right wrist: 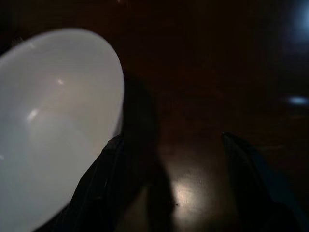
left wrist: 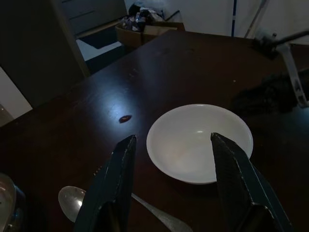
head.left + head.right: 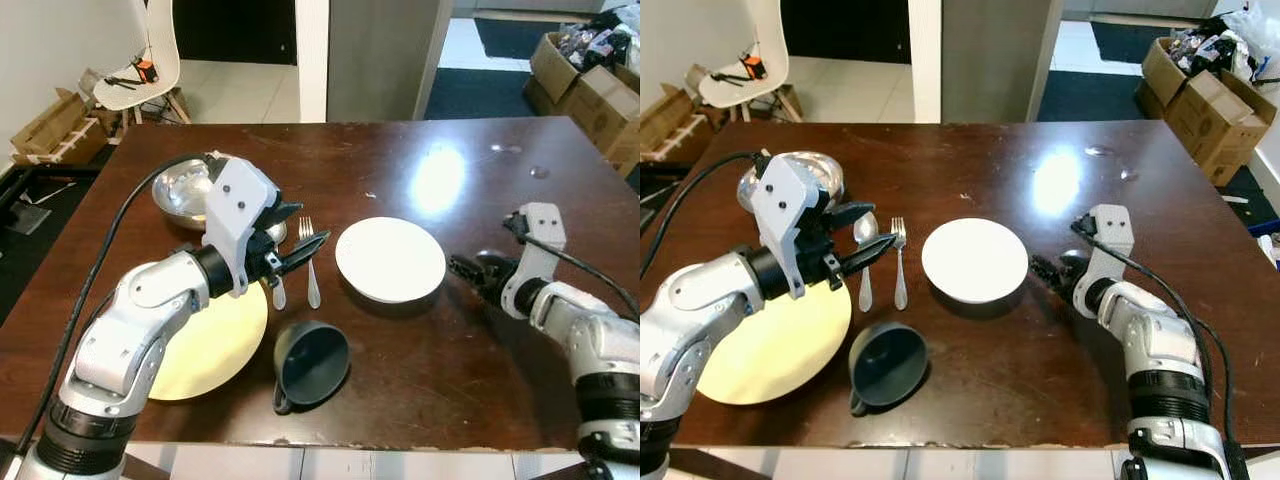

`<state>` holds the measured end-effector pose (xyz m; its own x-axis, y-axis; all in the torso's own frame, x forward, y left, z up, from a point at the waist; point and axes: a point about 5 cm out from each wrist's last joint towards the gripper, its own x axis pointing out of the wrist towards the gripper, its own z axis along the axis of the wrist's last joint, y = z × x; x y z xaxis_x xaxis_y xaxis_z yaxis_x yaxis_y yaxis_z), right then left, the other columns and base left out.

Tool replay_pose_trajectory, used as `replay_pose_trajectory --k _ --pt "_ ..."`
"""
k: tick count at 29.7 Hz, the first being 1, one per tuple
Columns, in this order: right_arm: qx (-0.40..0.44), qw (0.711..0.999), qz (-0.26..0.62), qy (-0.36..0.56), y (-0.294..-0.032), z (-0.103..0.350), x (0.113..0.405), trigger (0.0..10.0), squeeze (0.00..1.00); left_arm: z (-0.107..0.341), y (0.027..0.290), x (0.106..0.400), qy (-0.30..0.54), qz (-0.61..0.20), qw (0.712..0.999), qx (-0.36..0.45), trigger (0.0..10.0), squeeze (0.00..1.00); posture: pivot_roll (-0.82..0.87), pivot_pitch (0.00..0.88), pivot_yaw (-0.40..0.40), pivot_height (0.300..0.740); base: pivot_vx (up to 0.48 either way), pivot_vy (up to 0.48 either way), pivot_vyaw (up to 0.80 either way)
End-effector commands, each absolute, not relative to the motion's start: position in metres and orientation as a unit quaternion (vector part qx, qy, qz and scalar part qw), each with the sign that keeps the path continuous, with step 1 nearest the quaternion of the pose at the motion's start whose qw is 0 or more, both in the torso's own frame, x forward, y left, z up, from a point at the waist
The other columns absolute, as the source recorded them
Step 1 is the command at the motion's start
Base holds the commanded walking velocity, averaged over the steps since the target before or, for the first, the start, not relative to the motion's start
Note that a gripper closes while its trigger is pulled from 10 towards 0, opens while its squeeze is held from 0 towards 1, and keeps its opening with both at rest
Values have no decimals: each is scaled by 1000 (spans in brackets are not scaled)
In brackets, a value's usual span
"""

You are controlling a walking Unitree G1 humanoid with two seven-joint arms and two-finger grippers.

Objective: Setting the table

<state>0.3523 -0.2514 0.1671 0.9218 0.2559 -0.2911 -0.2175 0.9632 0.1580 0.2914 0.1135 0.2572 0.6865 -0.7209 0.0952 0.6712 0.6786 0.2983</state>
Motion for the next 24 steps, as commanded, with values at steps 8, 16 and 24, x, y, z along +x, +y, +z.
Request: replay_pose_trajectory --k 8,16,24 --pt "-76 991 9 111 -273 194 362 10000 0 253 114 288 -93 -383 911 121 10000 0 2 95 101 740 0 0 0" --pt "-20 998 62 24 -242 221 380 10000 0 256 113 289 -95 -386 910 122 10000 0 17 88 105 740 0 0 0" --pt "53 987 131 76 -212 197 387 10000 0 256 117 288 -94 -379 912 127 10000 0 30 86 102 740 0 0 0"
